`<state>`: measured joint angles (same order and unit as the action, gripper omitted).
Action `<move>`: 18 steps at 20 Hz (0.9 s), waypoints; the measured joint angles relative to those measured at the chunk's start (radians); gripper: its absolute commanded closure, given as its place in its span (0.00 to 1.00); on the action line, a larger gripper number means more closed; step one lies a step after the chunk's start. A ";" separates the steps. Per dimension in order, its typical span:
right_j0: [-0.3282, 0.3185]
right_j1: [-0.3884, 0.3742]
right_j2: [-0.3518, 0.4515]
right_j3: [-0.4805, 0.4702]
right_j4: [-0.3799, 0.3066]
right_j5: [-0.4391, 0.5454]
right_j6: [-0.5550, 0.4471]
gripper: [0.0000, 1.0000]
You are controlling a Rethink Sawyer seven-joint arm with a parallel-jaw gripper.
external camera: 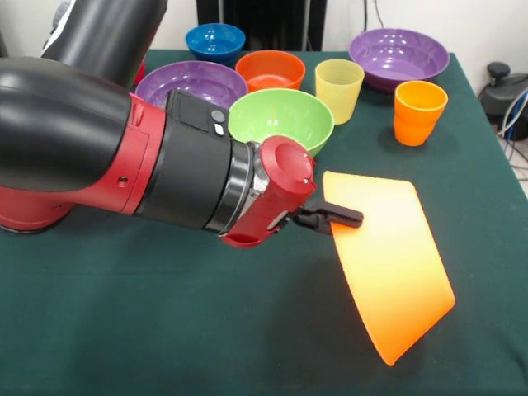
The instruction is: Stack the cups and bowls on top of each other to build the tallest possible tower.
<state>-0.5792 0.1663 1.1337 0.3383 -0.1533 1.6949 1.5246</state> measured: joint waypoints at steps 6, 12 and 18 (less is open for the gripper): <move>-0.035 0.022 0.129 -0.016 -0.136 0.080 -0.060 1.00; -0.064 0.041 0.258 -0.022 -0.269 0.129 -0.113 1.00; -0.074 0.044 0.356 -0.023 -0.379 0.134 -0.146 1.00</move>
<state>-0.6534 0.2104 1.4893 0.3155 -0.5325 1.8288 1.3785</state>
